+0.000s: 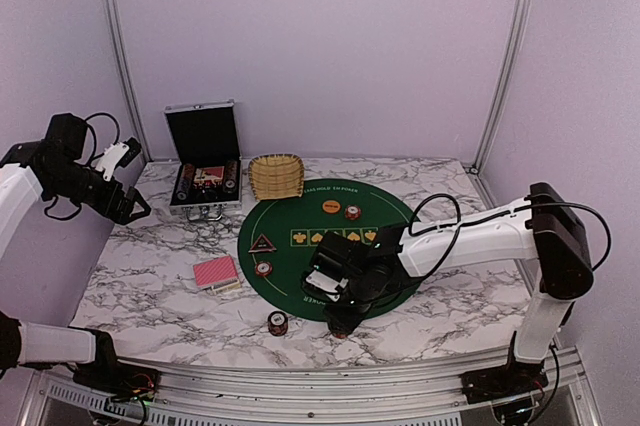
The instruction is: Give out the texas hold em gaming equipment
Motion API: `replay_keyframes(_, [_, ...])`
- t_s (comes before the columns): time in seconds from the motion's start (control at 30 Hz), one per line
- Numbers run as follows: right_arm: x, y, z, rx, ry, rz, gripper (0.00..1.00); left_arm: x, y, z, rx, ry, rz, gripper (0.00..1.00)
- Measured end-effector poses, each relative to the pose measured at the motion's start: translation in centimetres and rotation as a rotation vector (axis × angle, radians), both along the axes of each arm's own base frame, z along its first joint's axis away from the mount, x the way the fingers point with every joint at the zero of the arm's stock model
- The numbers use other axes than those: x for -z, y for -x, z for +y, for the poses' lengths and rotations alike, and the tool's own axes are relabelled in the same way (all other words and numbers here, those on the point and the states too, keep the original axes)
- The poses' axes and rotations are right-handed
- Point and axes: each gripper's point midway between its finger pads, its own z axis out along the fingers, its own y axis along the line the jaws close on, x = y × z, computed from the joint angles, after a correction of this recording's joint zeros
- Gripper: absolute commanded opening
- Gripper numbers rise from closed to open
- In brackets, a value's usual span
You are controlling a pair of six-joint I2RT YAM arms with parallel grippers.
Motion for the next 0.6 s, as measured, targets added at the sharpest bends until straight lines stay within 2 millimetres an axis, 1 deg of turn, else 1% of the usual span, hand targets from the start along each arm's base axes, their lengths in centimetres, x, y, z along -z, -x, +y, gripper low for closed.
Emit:
replay_keyframes(0.1, [0.0,0.0,-0.2,0.002,0.006,-0.004,0.19,0.0,0.0,0.0,0.002,-0.001,0.001,0.99])
replay_keyframes(0.2, [-0.3,0.0,-0.4,0.003,0.013,-0.003,0.17,0.0,0.0,0.0,0.005,-0.003,0.0,0.99])
replay_keyframes(0.27, [-0.7,0.0,-0.4,0.005,0.009,-0.005,0.17,0.0,0.0,0.0,0.006,-0.004,0.0,0.99])
replay_keyframes(0.37, [-2.1,-0.5,-0.1,0.015,-0.01,-0.013,0.17,0.0,0.0,0.0,0.007,-0.004,-0.001,0.99])
replay_keyframes(0.47, [-3.7,-1.7,0.1,0.04,-0.045,-0.03,0.16,0.0,0.0,0.0,0.009,-0.005,-0.001,0.99])
replay_keyframes(0.57, [-5.5,-3.9,-0.5,0.094,-0.082,-0.054,0.15,0.0,0.0,0.0,0.009,-0.006,-0.001,0.99])
replay_keyframes(0.6, [-6.0,-4.9,-0.9,0.12,-0.094,-0.064,0.15,0.0,0.0,0.0,0.009,-0.006,-0.001,0.99])
